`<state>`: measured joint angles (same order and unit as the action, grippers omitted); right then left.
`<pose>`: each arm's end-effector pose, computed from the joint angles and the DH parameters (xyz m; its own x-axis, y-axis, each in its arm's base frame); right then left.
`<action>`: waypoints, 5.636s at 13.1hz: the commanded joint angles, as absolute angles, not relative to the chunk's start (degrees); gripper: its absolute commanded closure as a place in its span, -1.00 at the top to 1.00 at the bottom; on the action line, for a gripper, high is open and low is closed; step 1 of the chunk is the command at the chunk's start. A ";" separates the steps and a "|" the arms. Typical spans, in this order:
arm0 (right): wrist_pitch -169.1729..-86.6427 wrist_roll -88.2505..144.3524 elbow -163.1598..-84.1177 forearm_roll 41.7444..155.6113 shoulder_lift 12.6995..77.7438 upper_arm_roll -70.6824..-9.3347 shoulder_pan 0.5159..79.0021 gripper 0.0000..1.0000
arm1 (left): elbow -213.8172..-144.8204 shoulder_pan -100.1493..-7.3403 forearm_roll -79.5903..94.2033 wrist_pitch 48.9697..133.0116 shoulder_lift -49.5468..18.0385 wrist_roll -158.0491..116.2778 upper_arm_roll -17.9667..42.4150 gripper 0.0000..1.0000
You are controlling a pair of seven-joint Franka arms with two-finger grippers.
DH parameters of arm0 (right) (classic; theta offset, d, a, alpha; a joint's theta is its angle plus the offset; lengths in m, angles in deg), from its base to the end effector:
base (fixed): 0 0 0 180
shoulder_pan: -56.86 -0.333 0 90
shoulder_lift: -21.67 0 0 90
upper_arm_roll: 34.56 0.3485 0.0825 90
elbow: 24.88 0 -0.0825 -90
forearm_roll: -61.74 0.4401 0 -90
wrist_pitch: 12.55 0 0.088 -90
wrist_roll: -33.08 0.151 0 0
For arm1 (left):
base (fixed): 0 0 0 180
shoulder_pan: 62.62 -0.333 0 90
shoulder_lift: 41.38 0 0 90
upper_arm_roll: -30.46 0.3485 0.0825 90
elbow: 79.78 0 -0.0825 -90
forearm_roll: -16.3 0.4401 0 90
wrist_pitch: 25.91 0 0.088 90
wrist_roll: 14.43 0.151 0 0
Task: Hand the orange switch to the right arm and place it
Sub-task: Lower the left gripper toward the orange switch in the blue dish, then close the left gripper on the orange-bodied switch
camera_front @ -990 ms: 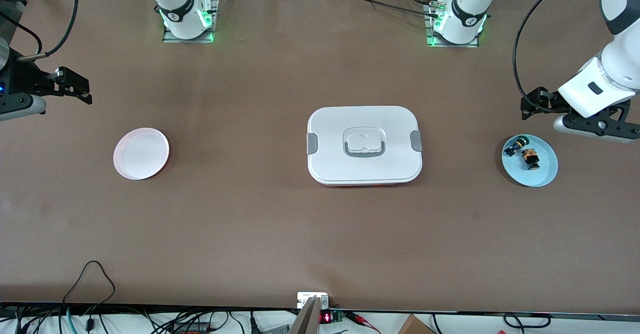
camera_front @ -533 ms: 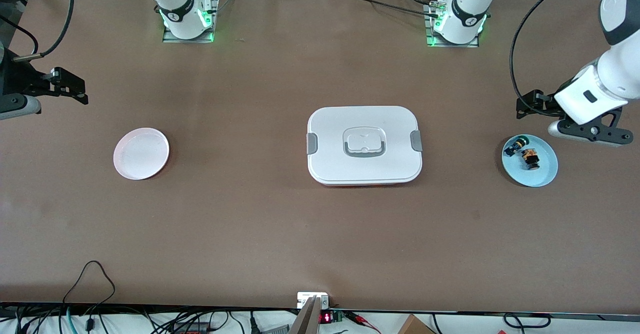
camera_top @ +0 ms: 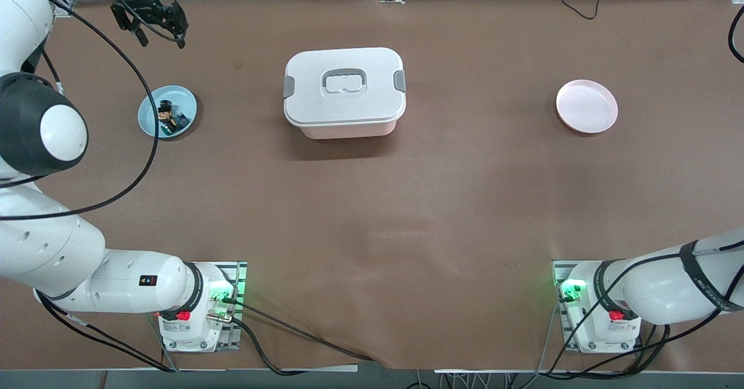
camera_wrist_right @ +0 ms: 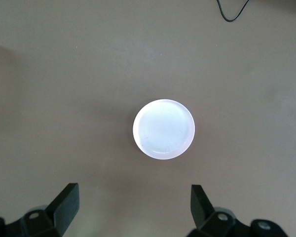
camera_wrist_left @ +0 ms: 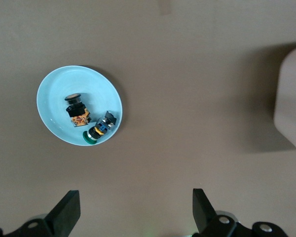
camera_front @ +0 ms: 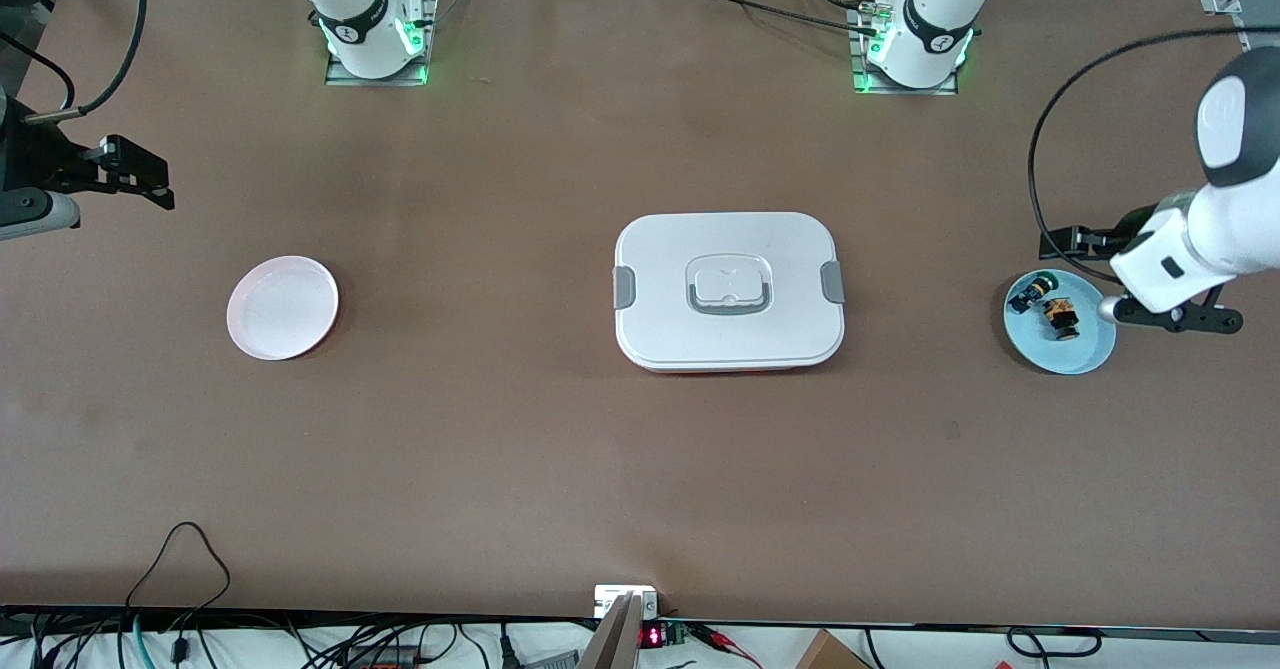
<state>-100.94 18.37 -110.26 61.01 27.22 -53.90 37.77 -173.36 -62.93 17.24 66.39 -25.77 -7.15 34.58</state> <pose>0.6370 0.0046 0.5959 0.9672 0.2493 -0.0489 0.2511 -0.9674 0.0334 0.6544 0.0499 0.4101 0.9551 -0.0506 -0.2919 -0.0523 -0.9986 0.0022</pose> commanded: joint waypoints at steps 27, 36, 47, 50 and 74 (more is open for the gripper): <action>-101.14 17.53 -109.87 60.95 27.38 -53.90 38.13 1.00 | -187.10 -75.28 17.09 97.05 -13.86 11.92 34.42 1.00; -101.23 17.44 -109.87 61.22 27.47 -53.90 38.22 1.00 | -186.92 -75.63 18.49 92.64 -14.04 50.75 34.33 1.00; -101.23 17.44 -109.87 61.13 27.47 -53.90 38.14 1.00 | -196.76 -80.11 19.02 114.29 -13.78 83.39 33.63 1.00; -101.14 17.44 -109.87 60.69 27.47 -53.90 38.14 1.00 | -196.76 -81.07 18.85 111.56 -13.95 83.39 31.70 1.00; -102.02 18.05 -109.87 60.78 29.14 -53.90 38.05 1.00 | -196.59 -86.61 18.85 112.08 -11.84 87.78 25.98 0.25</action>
